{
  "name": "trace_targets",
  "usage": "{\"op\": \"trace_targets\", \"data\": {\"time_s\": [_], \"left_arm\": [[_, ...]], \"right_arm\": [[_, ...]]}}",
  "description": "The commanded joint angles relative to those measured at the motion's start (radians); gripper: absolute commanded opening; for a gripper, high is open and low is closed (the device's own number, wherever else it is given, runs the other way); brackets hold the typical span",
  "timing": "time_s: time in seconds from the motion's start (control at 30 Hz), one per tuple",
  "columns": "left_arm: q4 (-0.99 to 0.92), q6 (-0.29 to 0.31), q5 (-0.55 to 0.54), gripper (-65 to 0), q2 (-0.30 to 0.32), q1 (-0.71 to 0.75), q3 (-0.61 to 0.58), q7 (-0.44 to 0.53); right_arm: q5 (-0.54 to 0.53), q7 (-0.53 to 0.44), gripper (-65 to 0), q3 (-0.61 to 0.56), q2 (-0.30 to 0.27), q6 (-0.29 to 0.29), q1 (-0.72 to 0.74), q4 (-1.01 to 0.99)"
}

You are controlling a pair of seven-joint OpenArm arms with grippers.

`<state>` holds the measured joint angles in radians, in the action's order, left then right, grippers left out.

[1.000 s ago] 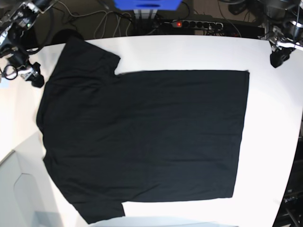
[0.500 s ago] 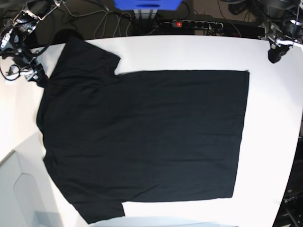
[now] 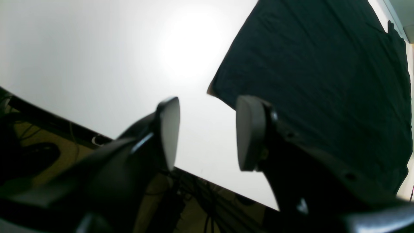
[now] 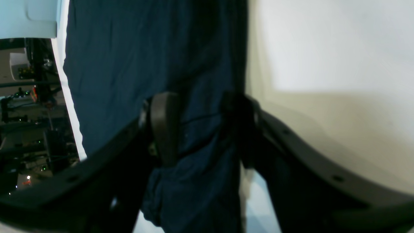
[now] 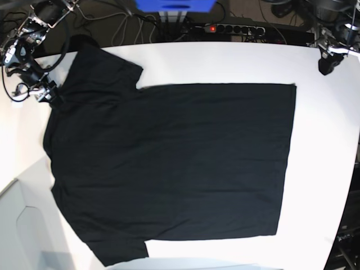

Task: Fold the T-shirt properly
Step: 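Move right gripper to the shoulder corner, left gripper to the hem corner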

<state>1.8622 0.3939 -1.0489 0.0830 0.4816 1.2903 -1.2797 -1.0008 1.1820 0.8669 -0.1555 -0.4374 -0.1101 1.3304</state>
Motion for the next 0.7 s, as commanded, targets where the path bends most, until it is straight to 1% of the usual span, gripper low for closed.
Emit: {"op": "trace_targets", "data": {"time_s": [0.0,0.3,0.37,0.57,0.67], "left_arm": [[0.017,0.004,-0.021,-37.0,0.014,0.007,0.007,0.012],[0.014,0.004,-0.021,-37.0,0.014,0.007,0.005,0.012],[0.014,0.004,-0.021,-37.0,0.014,0.007,0.005,0.012],[0.014,0.004,-0.021,-37.0,0.014,0.007,0.005,0.013],[0.014,0.004,-0.023,-37.0,0.014,0.006,0.005,0.015]], "right_arm": [[-0.007,0.003,-35.6,-0.004,-0.016,-0.010,0.003,0.011],[-0.007,0.002,-35.8,-0.007,-0.014,-0.010,0.005,0.011],[-0.007,0.002,-37.4,-0.007,-0.013,-0.010,0.005,0.010],[-0.005,0.006,-53.1,-0.008,-0.013,-0.008,0.005,0.010],[-0.005,0.003,-60.5,-0.047,-0.013,-0.008,0.005,0.010]]}}
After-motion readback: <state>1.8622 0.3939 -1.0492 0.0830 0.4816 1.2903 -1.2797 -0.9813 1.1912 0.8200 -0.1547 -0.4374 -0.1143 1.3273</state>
